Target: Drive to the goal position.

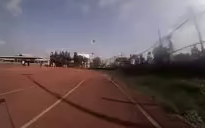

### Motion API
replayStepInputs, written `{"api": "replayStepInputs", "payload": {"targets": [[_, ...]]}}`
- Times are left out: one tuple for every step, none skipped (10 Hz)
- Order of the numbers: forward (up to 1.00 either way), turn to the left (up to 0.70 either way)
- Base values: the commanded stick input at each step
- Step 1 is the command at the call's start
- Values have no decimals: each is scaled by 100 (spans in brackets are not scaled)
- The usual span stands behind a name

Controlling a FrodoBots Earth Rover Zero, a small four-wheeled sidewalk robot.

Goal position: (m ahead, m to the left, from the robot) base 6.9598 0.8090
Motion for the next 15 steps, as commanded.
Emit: {"api": "replayStepInputs", "payload": {"targets": [[50,0],[50,0],[50,0],[50,0],[50,0],[50,0],[50,0],[50,0],[50,0],[50,0],[50,0],[50,0],[50,0],[50,0],[50,0]]}}
